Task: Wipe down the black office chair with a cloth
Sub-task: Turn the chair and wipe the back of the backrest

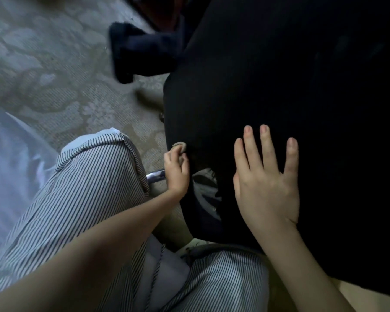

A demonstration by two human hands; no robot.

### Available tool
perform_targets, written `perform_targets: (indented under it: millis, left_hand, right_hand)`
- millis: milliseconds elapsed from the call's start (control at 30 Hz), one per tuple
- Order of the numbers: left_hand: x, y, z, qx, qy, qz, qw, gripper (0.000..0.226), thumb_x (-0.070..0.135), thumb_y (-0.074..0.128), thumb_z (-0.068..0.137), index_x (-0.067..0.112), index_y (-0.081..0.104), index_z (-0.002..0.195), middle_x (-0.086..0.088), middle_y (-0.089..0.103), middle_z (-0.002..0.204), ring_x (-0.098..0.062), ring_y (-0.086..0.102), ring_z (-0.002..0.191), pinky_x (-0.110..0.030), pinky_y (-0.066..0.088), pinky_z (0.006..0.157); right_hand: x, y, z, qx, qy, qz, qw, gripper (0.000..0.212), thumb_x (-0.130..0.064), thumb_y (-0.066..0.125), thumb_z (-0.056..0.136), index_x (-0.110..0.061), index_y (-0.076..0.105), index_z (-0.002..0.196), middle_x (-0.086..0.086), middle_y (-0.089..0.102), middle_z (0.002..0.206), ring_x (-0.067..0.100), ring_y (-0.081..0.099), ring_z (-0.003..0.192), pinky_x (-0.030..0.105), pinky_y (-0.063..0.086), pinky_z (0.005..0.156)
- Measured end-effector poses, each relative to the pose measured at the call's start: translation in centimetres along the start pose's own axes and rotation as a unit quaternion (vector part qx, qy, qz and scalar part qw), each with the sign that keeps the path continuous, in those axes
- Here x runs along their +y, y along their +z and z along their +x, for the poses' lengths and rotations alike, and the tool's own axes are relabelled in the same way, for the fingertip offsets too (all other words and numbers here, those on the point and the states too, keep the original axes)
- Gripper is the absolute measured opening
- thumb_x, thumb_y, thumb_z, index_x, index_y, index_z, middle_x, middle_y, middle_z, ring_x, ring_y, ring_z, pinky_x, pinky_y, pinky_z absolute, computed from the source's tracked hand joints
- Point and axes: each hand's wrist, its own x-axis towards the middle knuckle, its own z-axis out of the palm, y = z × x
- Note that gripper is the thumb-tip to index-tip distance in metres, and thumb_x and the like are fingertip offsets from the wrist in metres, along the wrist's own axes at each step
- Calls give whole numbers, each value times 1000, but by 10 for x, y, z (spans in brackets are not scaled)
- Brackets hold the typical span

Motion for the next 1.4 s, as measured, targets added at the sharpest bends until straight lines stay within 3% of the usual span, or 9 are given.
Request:
perform_targets:
  millis: [267, 400, 567, 800, 1033, 1167, 1233, 1333, 1400]
  left_hand:
    - [-33, -7, -5, 19, -144, -11, 989, 30, 6, 44, 95, 3, 50, 124, -14, 51, 119, -24, 49, 114, -19, 33, 93]
    - [-15, 1, -38, 14, -154, -43, 987, 32, 9, 44, 96, 7, 48, 127, -14, 45, 125, -20, 45, 118, -25, 33, 105]
    - [36, 7, -55, 24, -97, -59, 993, 32, 7, 44, 96, 5, 47, 128, -8, 39, 119, 6, 40, 98, 7, 21, 87]
    - [108, -4, -57, -36, 102, -118, 987, 27, 9, 49, 93, 16, 48, 119, -2, 40, 113, 18, 38, 105, 0, 28, 91]
    - [112, -2, -64, -90, 263, -135, 951, 33, 16, 48, 87, 19, 44, 120, 5, 37, 116, -9, 43, 111, -17, 36, 99]
    - [90, 0, -57, -76, 262, -89, 958, 33, 14, 44, 87, 19, 43, 119, -5, 37, 117, -16, 44, 109, -20, 39, 97]
    - [74, -1, -55, -69, 236, -66, 967, 33, 15, 43, 88, 19, 42, 121, -9, 37, 117, -18, 45, 108, -21, 38, 97]
    - [48, -2, -51, -51, 176, -30, 983, 32, 22, 40, 89, 22, 41, 121, -10, 40, 116, -15, 44, 108, -12, 32, 98]
    - [34, -2, -48, -36, 126, -16, 991, 32, 26, 38, 91, 21, 43, 123, -7, 39, 115, -12, 42, 107, -7, 28, 97]
  right_hand:
    - [-3, -1, 4, 3, -3, 5, 1000, 58, -34, 47, 86, -14, 44, 140, 10, 35, 150, 28, 25, 139, 52, -1, 111]
    - [-2, -4, 3, 2, -5, 7, 1000, 56, -35, 46, 86, -15, 46, 139, 9, 37, 149, 28, 29, 140, 51, 4, 112]
    - [-1, -4, 6, 9, -3, 37, 999, 52, -34, 49, 84, -16, 54, 132, 8, 44, 145, 27, 34, 137, 51, 2, 112]
    - [0, -7, -6, 39, -2, 183, 982, 43, -25, 53, 82, -7, 64, 119, 14, 57, 131, 30, 47, 128, 44, 13, 112]
    - [5, -15, -41, -37, 6, 238, 970, 62, -22, 74, 70, -1, 57, 126, 18, 51, 135, 33, 37, 134, 45, -2, 115]
    - [13, -13, -56, -133, -50, 170, 975, 87, -33, 79, 65, -4, 37, 135, 16, 36, 147, 27, 23, 140, 45, -7, 116]
    - [18, -18, -55, -179, -86, 102, 975, 100, -51, 71, 71, -3, 18, 141, 21, 11, 152, 31, 5, 143, 49, -16, 112]
    - [20, -19, -53, -225, -164, 73, 958, 107, -57, 40, 91, 9, -34, 128, 33, -45, 130, 44, -41, 119, 60, -35, 86]
    - [20, -17, -51, -285, -193, 64, 937, 106, -53, 36, 95, 12, -44, 120, 36, -53, 120, 47, -47, 110, 62, -36, 81]
